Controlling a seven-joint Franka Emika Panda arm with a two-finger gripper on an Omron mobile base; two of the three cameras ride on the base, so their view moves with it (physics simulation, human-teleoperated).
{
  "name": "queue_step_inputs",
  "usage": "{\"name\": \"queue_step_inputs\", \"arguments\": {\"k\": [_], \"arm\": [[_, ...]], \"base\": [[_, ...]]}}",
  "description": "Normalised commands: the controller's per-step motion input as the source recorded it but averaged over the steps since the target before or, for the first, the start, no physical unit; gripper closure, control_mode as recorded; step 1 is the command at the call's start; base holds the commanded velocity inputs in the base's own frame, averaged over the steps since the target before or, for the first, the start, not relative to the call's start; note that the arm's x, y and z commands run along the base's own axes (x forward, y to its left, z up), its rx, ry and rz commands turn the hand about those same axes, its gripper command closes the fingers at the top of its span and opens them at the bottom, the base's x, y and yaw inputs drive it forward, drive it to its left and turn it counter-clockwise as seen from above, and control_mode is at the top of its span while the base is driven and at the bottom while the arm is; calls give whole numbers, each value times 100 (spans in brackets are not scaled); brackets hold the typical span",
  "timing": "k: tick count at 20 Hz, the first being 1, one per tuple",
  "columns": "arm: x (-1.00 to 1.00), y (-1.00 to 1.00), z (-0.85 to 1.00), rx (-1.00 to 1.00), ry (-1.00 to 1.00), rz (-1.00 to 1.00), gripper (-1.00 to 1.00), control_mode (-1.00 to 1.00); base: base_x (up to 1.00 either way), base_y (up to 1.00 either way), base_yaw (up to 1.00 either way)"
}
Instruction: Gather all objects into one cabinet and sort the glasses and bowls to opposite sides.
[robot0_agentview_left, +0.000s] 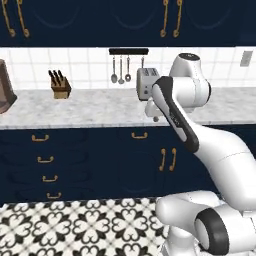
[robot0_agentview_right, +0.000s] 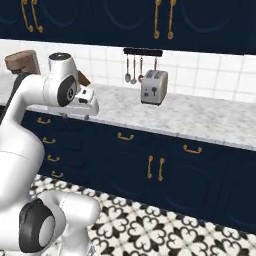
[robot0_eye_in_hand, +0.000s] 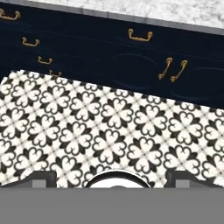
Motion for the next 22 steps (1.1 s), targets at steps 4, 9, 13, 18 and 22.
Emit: {"name": "queue_step_inputs", "arguments": {"k": [4,9,13,18,22], "arm": [[0,0,0,0,0,0,-100,100],[0,0,0,0,0,0,-100,100],[0,0,0,0,0,0,-100,100],[0,0,0,0,0,0,-100,100],[0,0,0,0,0,0,-100,100]], "base": [[-7,-100,-23],[0,-100,-22],[56,-69,-25],[98,-46,-24],[94,-49,-27]]}}
